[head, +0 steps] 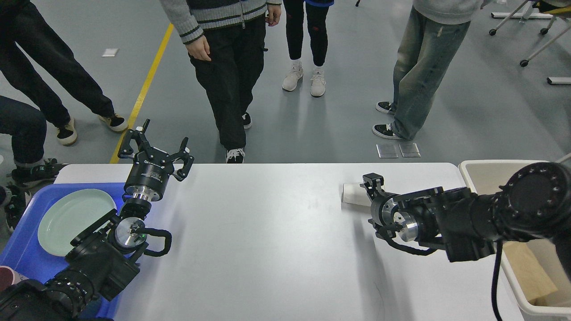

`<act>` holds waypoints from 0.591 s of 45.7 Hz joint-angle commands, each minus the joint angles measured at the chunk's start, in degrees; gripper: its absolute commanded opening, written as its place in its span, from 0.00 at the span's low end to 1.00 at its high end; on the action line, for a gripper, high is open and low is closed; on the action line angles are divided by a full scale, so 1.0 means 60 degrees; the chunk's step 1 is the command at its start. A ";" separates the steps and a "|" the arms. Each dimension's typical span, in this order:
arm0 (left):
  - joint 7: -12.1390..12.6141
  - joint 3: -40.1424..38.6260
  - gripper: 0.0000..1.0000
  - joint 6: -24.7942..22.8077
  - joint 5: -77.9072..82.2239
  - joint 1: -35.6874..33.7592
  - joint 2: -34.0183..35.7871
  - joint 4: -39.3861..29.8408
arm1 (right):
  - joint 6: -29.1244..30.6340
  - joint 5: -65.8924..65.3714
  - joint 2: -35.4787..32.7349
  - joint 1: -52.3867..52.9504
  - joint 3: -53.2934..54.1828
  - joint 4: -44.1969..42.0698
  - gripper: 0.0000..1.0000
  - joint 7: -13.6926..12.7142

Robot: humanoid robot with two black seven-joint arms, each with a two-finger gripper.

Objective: Tidy desktop
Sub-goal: 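Lower the right gripper onto the tipped paper cup and grasp it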

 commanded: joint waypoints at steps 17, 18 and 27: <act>0.0000 0.0001 0.97 -0.0001 0.0000 0.0000 0.0001 -0.0001 | -0.0735 -0.0141 0.0552 -0.2149 0.1802 -0.2094 1.00 -0.0009; 0.0000 0.0001 0.97 -0.0001 0.0000 0.0000 0.0001 -0.0001 | -0.0735 -0.0171 0.0552 -0.2150 0.1802 -0.2094 1.00 0.0006; -0.0015 0.0016 0.97 -0.0001 0.0000 0.0000 0.0001 -0.0001 | -0.0793 -0.0625 0.0698 -0.2223 0.1919 -0.2109 1.00 -0.0008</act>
